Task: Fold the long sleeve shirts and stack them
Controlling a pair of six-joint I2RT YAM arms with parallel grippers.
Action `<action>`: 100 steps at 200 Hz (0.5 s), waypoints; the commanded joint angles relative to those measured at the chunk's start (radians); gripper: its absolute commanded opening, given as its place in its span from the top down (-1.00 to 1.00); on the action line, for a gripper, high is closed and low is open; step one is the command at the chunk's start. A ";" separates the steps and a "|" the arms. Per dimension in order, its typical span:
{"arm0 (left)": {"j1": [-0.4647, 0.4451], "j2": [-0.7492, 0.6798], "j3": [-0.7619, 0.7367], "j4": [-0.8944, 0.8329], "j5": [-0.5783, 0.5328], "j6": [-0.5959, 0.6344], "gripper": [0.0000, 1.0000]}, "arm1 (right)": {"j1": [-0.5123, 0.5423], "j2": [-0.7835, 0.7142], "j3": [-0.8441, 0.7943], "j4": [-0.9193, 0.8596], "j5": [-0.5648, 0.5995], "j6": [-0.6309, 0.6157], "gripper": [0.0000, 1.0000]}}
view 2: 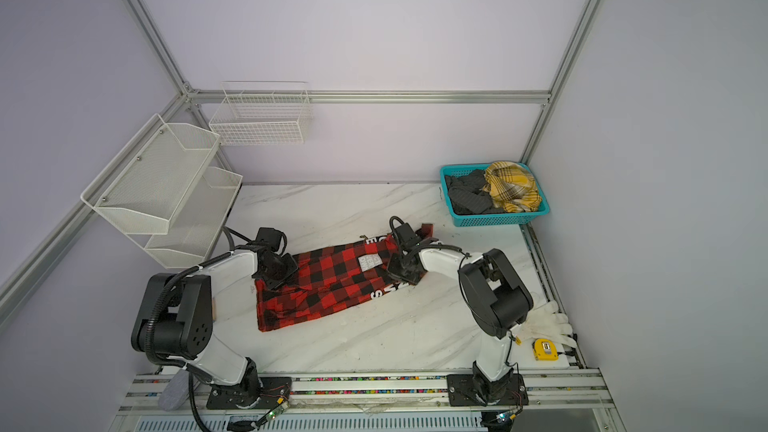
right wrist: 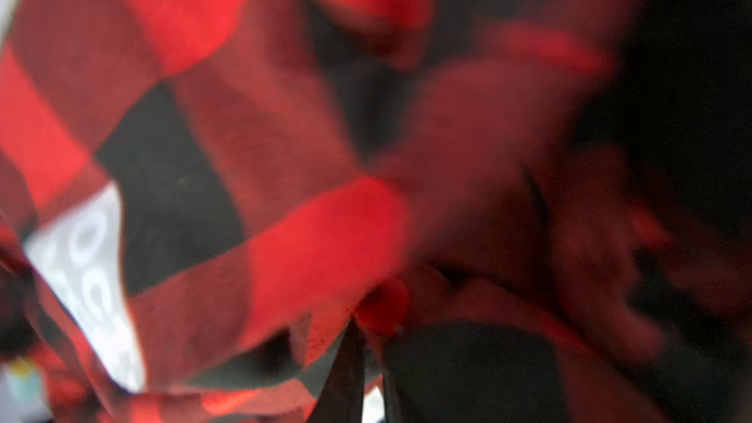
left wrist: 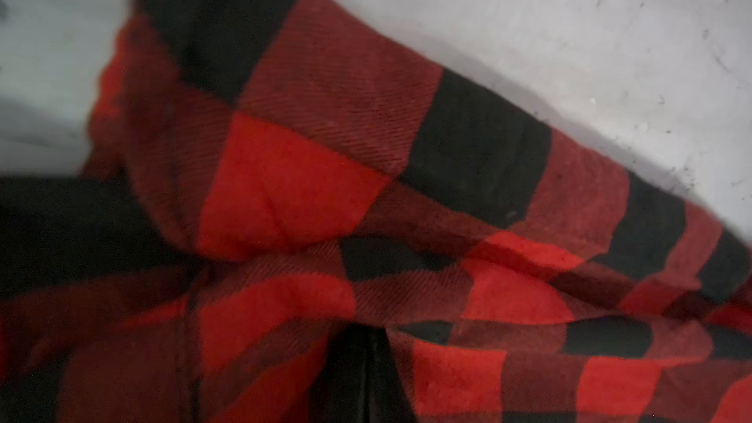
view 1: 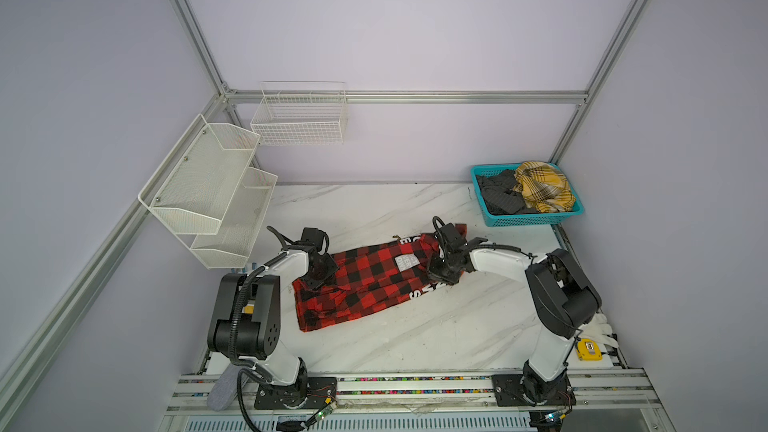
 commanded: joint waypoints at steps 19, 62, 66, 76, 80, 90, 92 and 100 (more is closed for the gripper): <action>-0.055 -0.003 -0.097 0.007 0.072 -0.003 1.00 | -0.103 0.238 0.445 -0.089 -0.023 -0.167 0.36; -0.193 -0.167 -0.096 -0.073 0.109 -0.057 0.86 | -0.103 0.154 0.603 -0.235 0.145 -0.276 -0.14; -0.193 -0.181 -0.084 -0.088 0.099 -0.060 0.75 | -0.102 0.145 0.602 -0.241 0.158 -0.291 -0.16; -0.193 -0.232 -0.033 -0.138 0.071 -0.053 0.43 | -0.103 0.140 0.610 -0.251 0.184 -0.335 -0.26; -0.193 -0.238 -0.009 -0.157 0.060 -0.047 0.34 | -0.104 0.141 0.616 -0.258 0.195 -0.355 -0.29; -0.197 -0.234 0.058 -0.213 0.047 -0.023 0.26 | -0.106 0.159 0.642 -0.267 0.227 -0.404 -0.33; -0.197 -0.231 0.070 -0.224 0.047 -0.017 0.26 | -0.107 0.163 0.649 -0.267 0.232 -0.412 -0.34; -0.201 -0.214 0.132 -0.269 0.051 0.003 0.26 | -0.109 0.178 0.672 -0.264 0.254 -0.445 -0.39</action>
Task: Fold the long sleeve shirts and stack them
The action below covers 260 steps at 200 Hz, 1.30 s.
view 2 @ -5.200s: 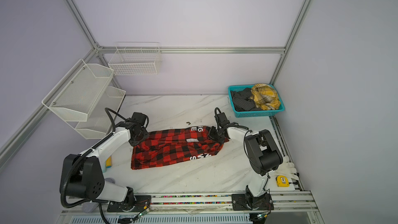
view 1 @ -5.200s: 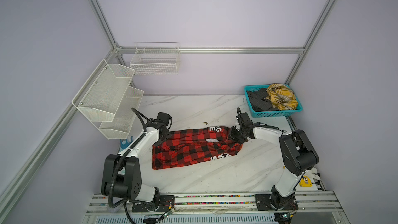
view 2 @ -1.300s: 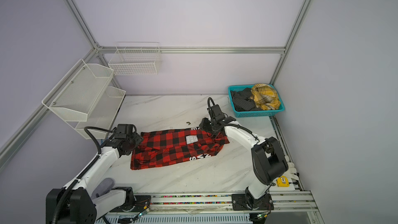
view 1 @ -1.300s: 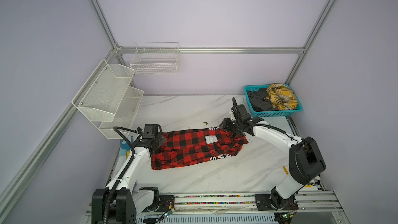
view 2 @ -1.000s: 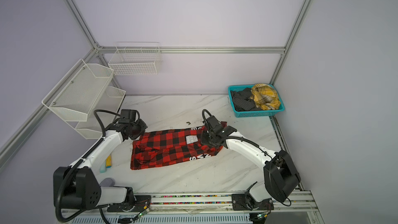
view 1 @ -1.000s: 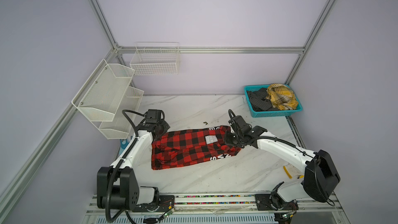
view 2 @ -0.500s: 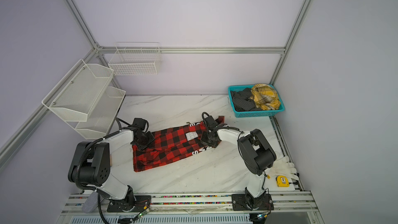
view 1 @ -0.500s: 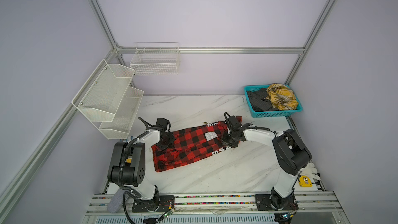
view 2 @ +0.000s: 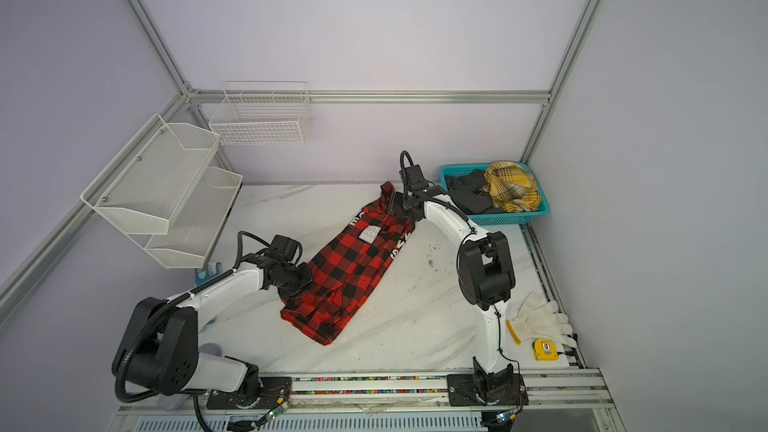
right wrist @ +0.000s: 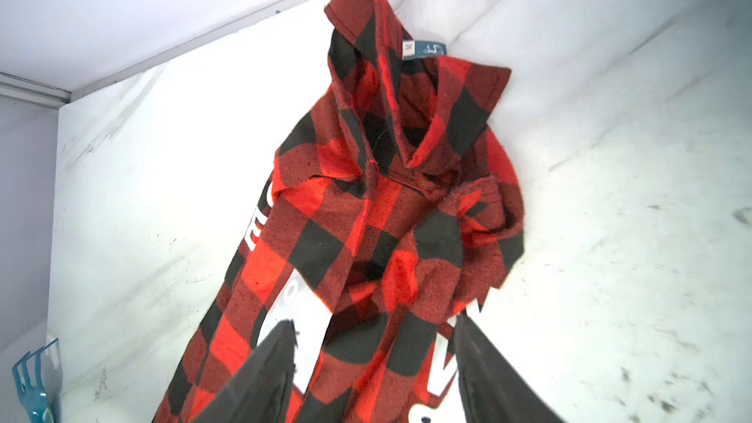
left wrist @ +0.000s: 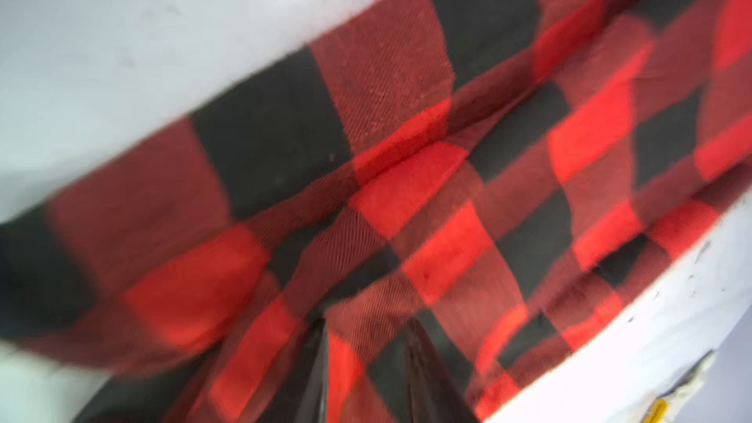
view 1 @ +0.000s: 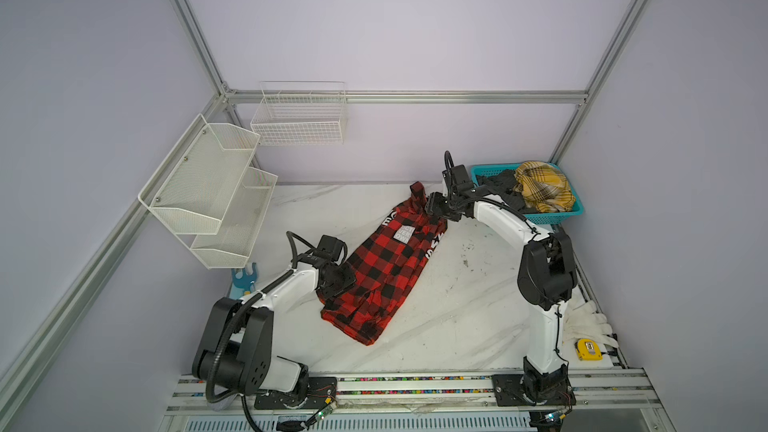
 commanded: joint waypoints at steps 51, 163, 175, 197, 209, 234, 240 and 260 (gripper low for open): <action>-0.107 0.092 0.291 -0.192 0.044 0.067 0.72 | -0.013 0.285 0.383 -0.161 0.143 -0.269 -0.29; -0.118 0.163 0.096 -0.113 0.048 0.051 1.00 | -0.001 0.445 0.468 -0.172 0.203 -0.331 -0.40; -0.118 0.170 0.083 -0.113 0.052 0.058 1.00 | 0.000 0.469 0.492 -0.174 0.212 -0.330 -0.40; -0.118 0.167 0.063 -0.113 0.050 0.065 1.00 | 0.000 0.517 0.543 -0.187 0.211 -0.328 -0.26; -0.118 0.163 0.056 -0.115 0.046 0.069 1.00 | -0.001 0.526 0.544 -0.176 0.212 -0.324 -0.14; -0.118 0.161 0.046 -0.121 0.040 0.080 1.00 | 0.000 0.536 0.558 -0.147 0.233 -0.318 0.39; -0.118 0.162 0.042 -0.126 0.040 0.083 1.00 | -0.002 0.536 0.567 -0.141 0.248 -0.323 0.53; -0.118 0.152 0.018 -0.142 0.038 0.088 1.00 | -0.002 0.526 0.612 -0.144 0.300 -0.323 0.77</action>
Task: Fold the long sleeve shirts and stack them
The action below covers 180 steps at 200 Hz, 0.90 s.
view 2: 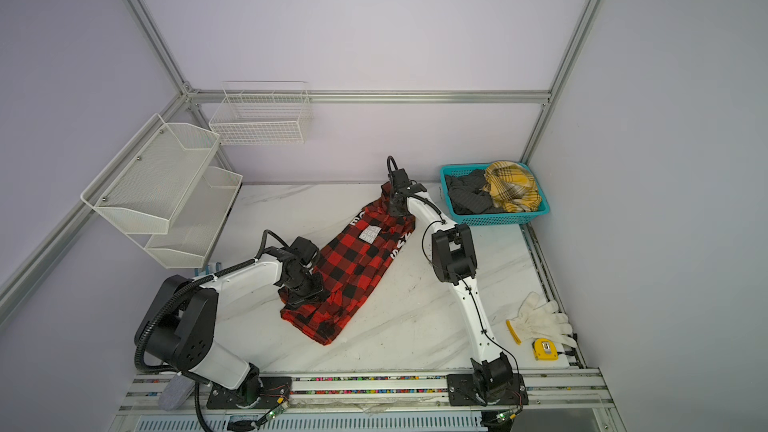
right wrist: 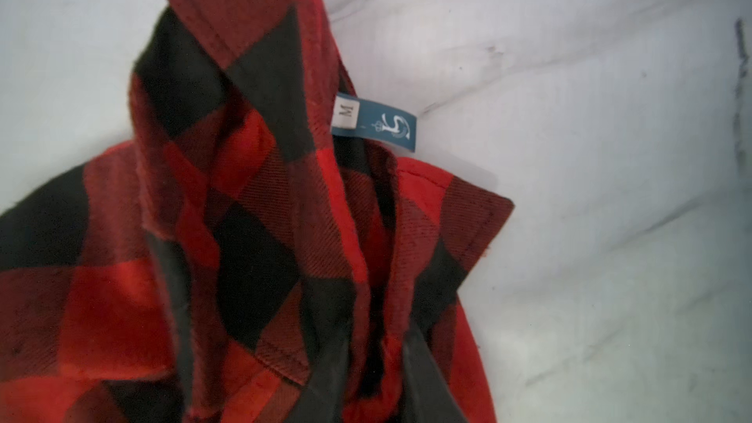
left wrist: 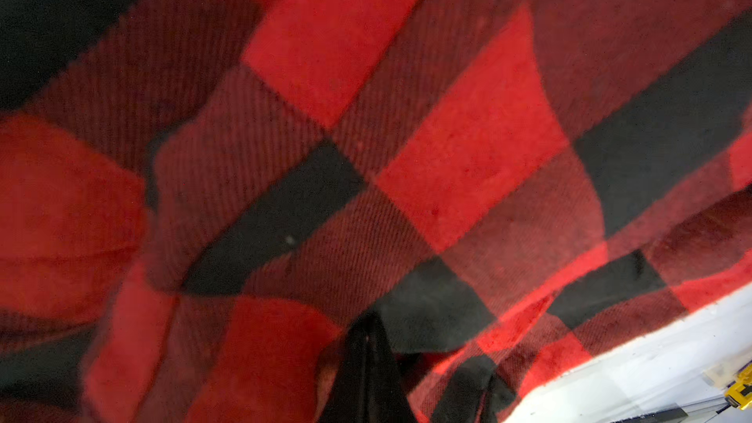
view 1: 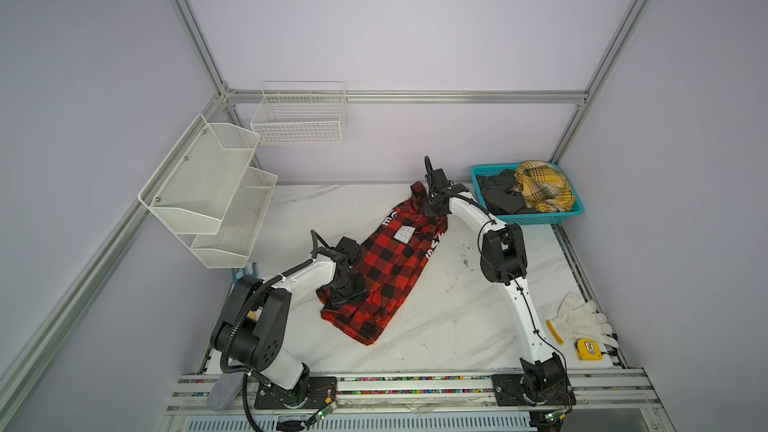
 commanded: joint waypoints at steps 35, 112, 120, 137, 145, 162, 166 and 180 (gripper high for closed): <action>0.003 -0.061 -0.135 -0.028 -0.006 0.034 1.00 | -0.016 -0.051 0.121 0.003 0.123 -0.026 0.85; -0.014 -0.118 -0.185 -0.064 0.003 0.035 1.00 | -0.080 0.001 0.128 0.005 0.097 -0.026 0.03; -0.020 -0.117 -0.184 -0.068 0.005 0.033 1.00 | -0.084 0.013 0.144 0.003 0.095 -0.028 -0.02; -0.022 -0.119 -0.181 -0.072 0.008 0.031 1.00 | -0.088 0.036 0.177 -0.010 0.092 -0.027 -0.09; -0.022 -0.122 -0.176 -0.075 0.009 0.030 1.00 | -0.089 0.034 0.184 -0.018 0.093 -0.019 -0.09; -0.022 -0.142 -0.142 -0.082 0.027 0.020 1.00 | -0.090 -0.015 0.143 -0.014 0.086 -0.008 -0.08; -0.022 -0.149 -0.124 -0.084 0.036 0.017 1.00 | -0.089 -0.034 0.127 -0.015 0.086 0.001 -0.07; -0.022 -0.188 -0.049 -0.099 0.057 0.008 0.80 | -0.077 -0.122 0.046 -0.018 0.080 0.037 0.00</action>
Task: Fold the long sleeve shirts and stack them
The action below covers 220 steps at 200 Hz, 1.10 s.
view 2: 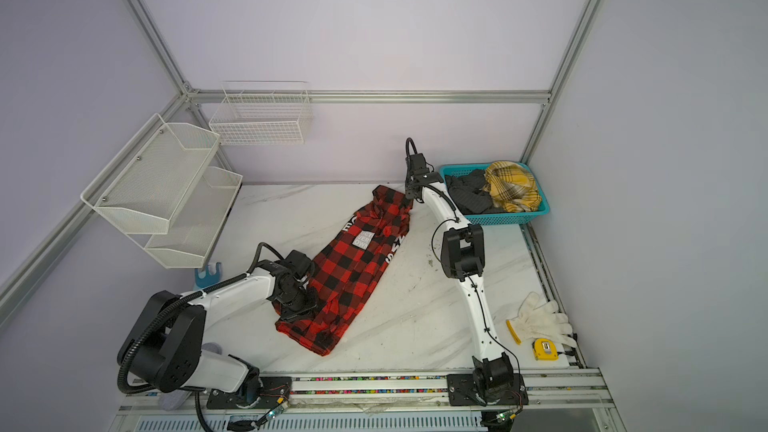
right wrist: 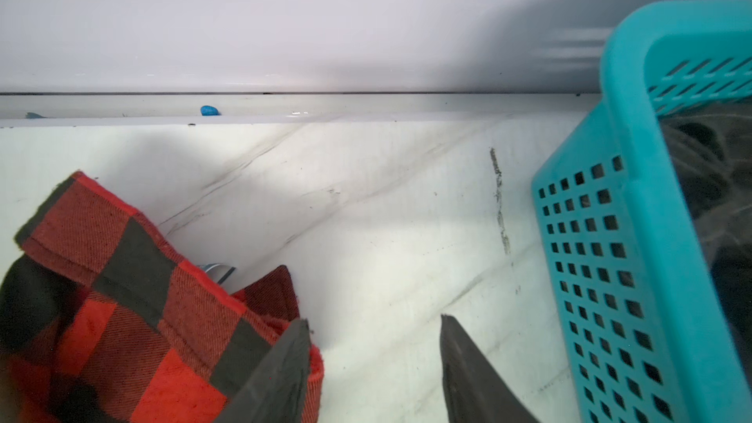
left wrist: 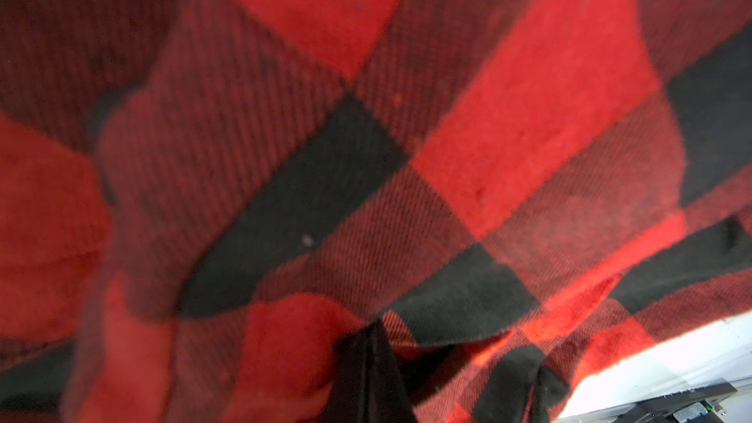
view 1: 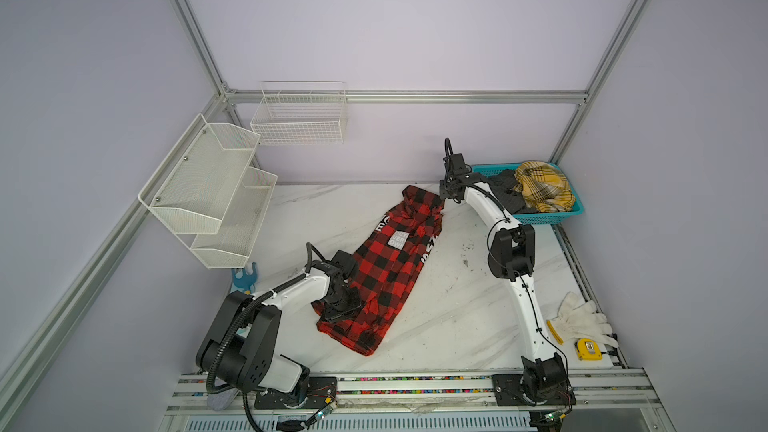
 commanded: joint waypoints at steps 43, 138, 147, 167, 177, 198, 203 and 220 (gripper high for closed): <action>0.035 -0.073 0.315 -0.127 0.026 0.013 0.56 | 0.091 -0.431 -0.485 0.112 -0.088 0.155 0.39; 0.122 0.080 0.211 -0.079 -0.031 0.101 1.00 | 0.060 -0.112 -0.147 0.026 -0.177 0.237 0.64; 0.122 0.085 0.193 -0.074 -0.034 0.100 1.00 | 0.060 -0.089 -0.131 0.028 -0.186 0.238 0.64; 0.122 0.102 0.152 -0.056 -0.030 0.099 1.00 | 0.061 -0.039 -0.120 0.046 -0.213 0.235 0.64; 0.120 0.113 0.134 -0.045 -0.022 0.097 1.00 | 0.060 -0.015 -0.111 0.052 -0.217 0.238 0.64; 0.109 0.132 0.100 -0.023 -0.008 0.086 1.00 | 0.053 0.042 -0.065 0.043 -0.210 0.251 0.63; 0.105 0.137 0.092 -0.018 -0.005 0.083 1.00 | 0.049 0.056 -0.052 0.043 -0.210 0.255 0.62; 0.075 0.150 0.073 -0.002 0.011 0.065 1.00 | 0.029 0.100 -0.003 0.038 -0.215 0.264 0.59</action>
